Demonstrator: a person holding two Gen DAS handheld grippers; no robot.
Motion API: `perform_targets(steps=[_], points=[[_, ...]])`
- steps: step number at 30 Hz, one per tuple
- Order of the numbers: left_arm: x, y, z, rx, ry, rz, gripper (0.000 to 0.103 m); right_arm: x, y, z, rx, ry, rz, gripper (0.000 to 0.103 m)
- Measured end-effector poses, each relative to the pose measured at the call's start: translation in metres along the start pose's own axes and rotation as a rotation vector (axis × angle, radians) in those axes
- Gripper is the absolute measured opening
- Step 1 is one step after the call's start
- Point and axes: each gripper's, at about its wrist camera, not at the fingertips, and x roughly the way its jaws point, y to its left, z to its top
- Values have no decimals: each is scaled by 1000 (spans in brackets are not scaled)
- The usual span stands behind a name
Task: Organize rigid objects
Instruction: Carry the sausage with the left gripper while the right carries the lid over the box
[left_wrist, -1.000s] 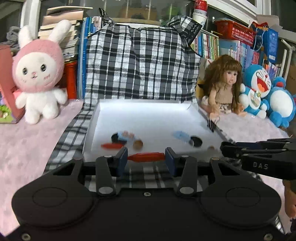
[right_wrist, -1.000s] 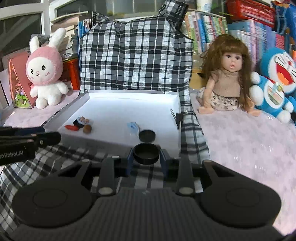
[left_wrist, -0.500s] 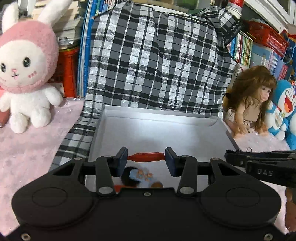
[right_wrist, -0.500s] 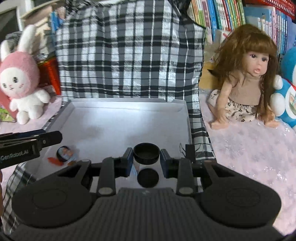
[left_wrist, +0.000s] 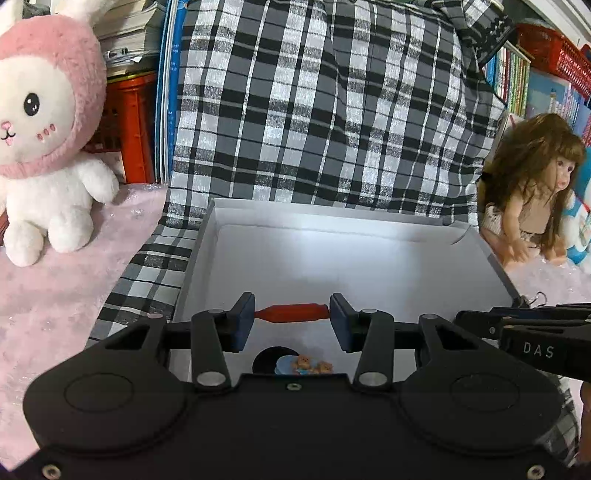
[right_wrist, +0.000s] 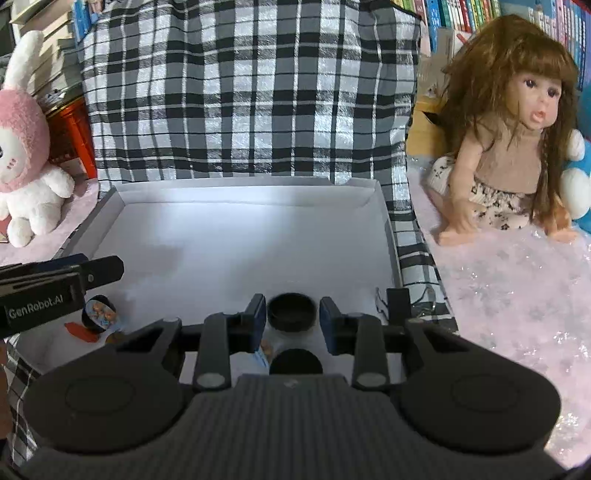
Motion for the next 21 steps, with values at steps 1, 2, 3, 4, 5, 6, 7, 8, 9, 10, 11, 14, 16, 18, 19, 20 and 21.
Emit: perform_targets(steps=[1, 2, 3, 4, 5, 6, 7, 8, 9, 10, 11, 14, 16, 18, 19, 20, 21], points=[[2, -1, -1, 3, 2, 2, 42, 2, 0, 0, 0, 3, -1, 42], [4, -1, -1, 6, 3, 7, 42, 3, 1, -1, -2, 7, -3, 42], [5, -1, -2, 8, 5, 13, 42, 4, 1, -1, -4, 9, -3, 42], [6, -2, -3, 11, 7, 18, 42, 5, 1, -1, -5, 10, -4, 42], [7, -2, -3, 14, 9, 18, 43, 5, 1, -2, -3, 8, -6, 42], [8, -3, -4, 19, 10, 18, 43, 5, 1, -2, 1, 6, -5, 42], [8, -3, -5, 23, 10, 20, 43, 5, 0, -3, 6, 5, -1, 42], [9, -4, -6, 29, 11, 21, 43, 4, -1, -3, 9, 4, 1, 42], [10, -4, -6, 33, 12, 22, 43, 4, -1, -3, 10, 4, 3, 42], [10, -5, -7, 35, 14, 23, 43, 3, -1, -3, 10, 2, 2, 42], [11, -5, -8, 36, 16, 23, 43, 3, 0, -4, 9, -1, 3, 42], [13, -6, -10, 40, 23, 23, 43, 0, 1, -5, 5, -8, 10, 42], [14, -7, -11, 42, 26, 24, 43, -2, 2, -6, 2, -15, 13, 42], [12, -8, -12, 48, 22, 27, 43, -5, 3, -7, -3, -26, 15, 44], [11, -8, -13, 53, 18, 27, 44, -7, 4, -8, -6, -31, 16, 51], [9, -8, -13, 58, 16, 24, 47, -10, 4, -8, -9, -38, 17, 53], [6, -8, -13, 65, 12, 21, 51, -12, 4, -9, -12, -46, 19, 56]])
